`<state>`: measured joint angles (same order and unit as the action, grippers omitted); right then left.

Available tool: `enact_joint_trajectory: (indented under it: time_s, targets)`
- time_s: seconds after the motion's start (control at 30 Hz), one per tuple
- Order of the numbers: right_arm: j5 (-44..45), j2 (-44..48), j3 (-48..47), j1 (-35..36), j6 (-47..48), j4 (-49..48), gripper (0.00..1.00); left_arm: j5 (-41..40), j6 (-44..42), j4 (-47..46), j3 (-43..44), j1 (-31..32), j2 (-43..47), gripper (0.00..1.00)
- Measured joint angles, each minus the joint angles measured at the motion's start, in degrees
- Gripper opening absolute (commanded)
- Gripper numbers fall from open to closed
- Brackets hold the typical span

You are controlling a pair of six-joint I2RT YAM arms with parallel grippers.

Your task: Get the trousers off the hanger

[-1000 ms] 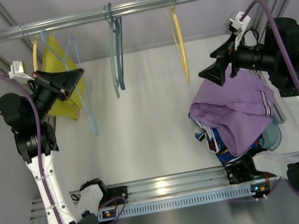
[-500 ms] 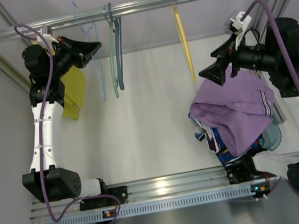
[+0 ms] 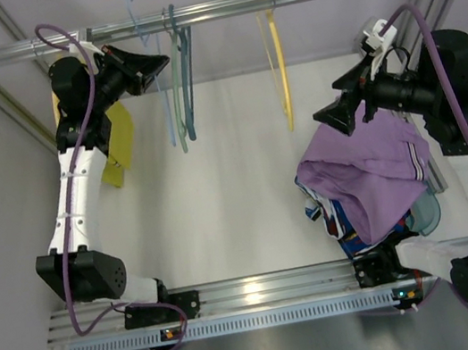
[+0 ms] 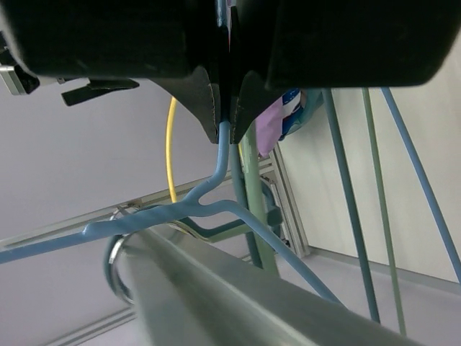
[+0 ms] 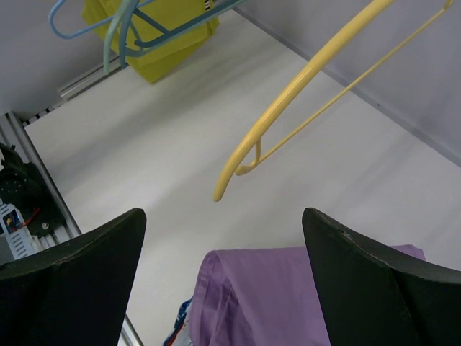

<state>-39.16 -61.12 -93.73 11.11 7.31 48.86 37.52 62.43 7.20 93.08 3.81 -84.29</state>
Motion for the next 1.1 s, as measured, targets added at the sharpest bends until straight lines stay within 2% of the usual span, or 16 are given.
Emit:
enact_joint_trajectory:
  time_s: [0.43, 0.57, 0.67, 0.77, 0.93, 1.1]
  targets:
    - [0.09, 1.07, 1.14, 0.0, 0.37, 0.07, 0.91, -2.05, -2.71, 0.57, -1.84, 1.11, -0.94, 0.0]
    - [0.07, 1.25, 1.14, 0.0, 0.42, 0.07, 0.91, -3.04, -2.86, 1.03, -4.44, 1.18, -0.17, 0.06]
    - [0.07, 1.55, 1.16, 0.0, 0.42, 0.07, 0.92, -3.98, -3.52, 1.84, -6.23, 1.22, -0.09, 0.17]
    - [0.07, 1.97, 1.16, 0.0, 0.42, 0.07, 0.92, -4.87, -4.35, 2.43, -6.82, 1.36, 0.37, 0.34]
    - [0.09, 2.43, 1.16, 0.0, 0.42, 0.15, 0.93, -6.93, -6.47, 3.43, -7.06, 1.92, 2.45, 0.71]
    - [0.13, 2.62, 1.16, 0.0, 0.55, 0.33, 0.93, -9.09, -8.66, 3.63, -7.06, 2.34, 5.03, 0.88]
